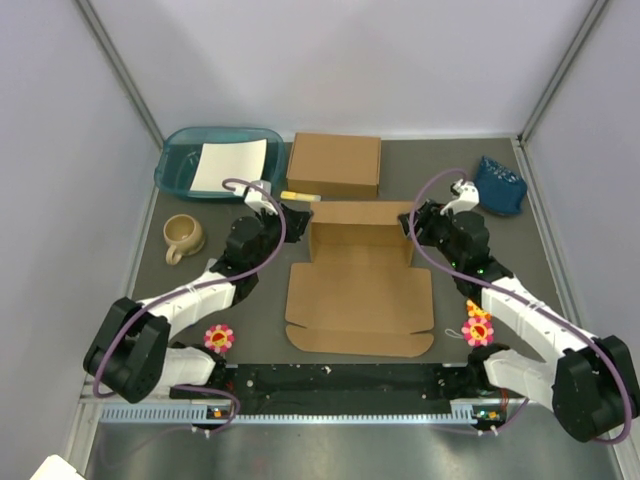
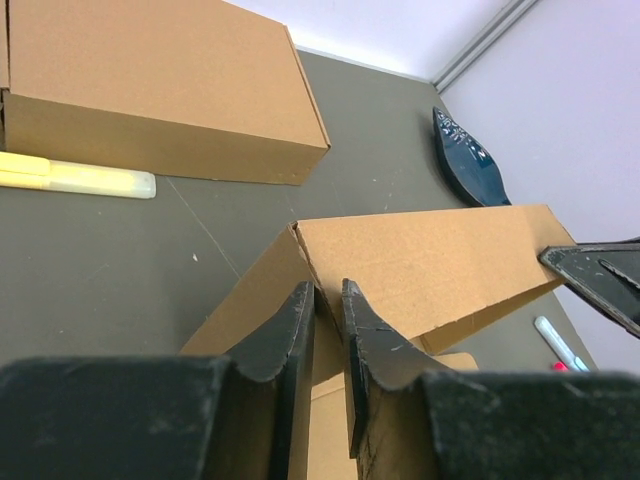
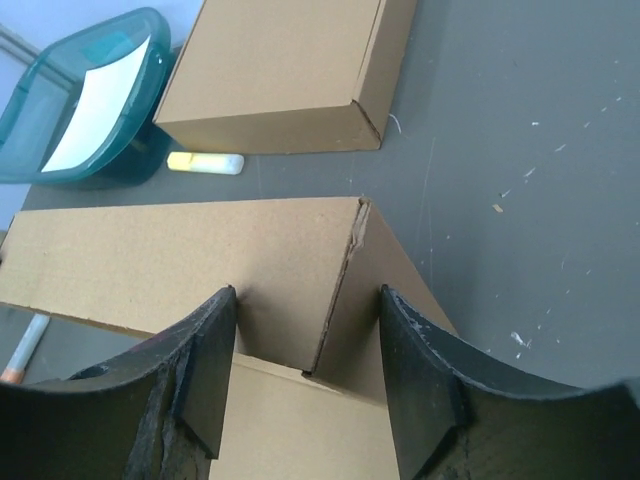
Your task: Fold the paper box
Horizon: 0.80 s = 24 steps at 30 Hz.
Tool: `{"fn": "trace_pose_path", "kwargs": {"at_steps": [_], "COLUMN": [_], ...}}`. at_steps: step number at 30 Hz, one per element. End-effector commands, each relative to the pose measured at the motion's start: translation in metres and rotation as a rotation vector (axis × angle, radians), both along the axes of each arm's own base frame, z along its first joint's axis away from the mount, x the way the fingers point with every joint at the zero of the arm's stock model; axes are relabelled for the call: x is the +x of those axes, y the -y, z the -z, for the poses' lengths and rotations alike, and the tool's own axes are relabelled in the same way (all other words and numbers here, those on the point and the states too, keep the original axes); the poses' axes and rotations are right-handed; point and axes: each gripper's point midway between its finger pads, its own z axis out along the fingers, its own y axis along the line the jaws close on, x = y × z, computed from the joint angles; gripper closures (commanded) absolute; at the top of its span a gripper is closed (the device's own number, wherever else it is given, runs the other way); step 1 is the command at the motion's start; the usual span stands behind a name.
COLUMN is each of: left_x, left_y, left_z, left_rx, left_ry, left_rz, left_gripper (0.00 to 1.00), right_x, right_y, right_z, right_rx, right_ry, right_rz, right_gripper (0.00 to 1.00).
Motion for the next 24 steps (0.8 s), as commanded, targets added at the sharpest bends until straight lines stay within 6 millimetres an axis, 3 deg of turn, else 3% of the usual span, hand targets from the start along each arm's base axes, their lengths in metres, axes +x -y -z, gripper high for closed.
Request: {"fn": "trace_pose_path", "kwargs": {"at_steps": [1,8,16,19,23,24], "left_x": [-0.026,-0.041,-0.048,-0.047,-0.042,-0.042], "left_y": [0.017,0.016,0.008,0.007,0.005,0.005], "left_z": [0.042,0.064,0.084,0.083,0.078,0.076], "left_rx": [0.035,0.007,0.025,0.025,0.041,0.044], "left_ry": [-0.104,-0.141,-0.177,-0.175,-0.173,-0.169], "left_rz": [0.138,0.163,0.147,0.136,0.115,0.114], "left_gripper": [0.83,0.82,0.80,0.79,0.79,0.78], "right_x": [-0.018,-0.038,-0.059,-0.059,-0.049,-0.042], "right_y": [-0.010,-0.001,0.008,0.011,0.012,0.010], "right_z": [0.029,0.063,0.096,0.088,0.049,0.027], "right_rx": [0.008,0.027,0.035,0.040,0.045,0.057], "right_ry": [-0.057,-0.123,-0.200,-0.177,-0.107,-0.064], "right_rz": [-0.068,-0.038,-0.018,-0.003,0.013,0.017], "right_gripper": [0.49,0.48,0.35,0.25,0.18,0.15]}}
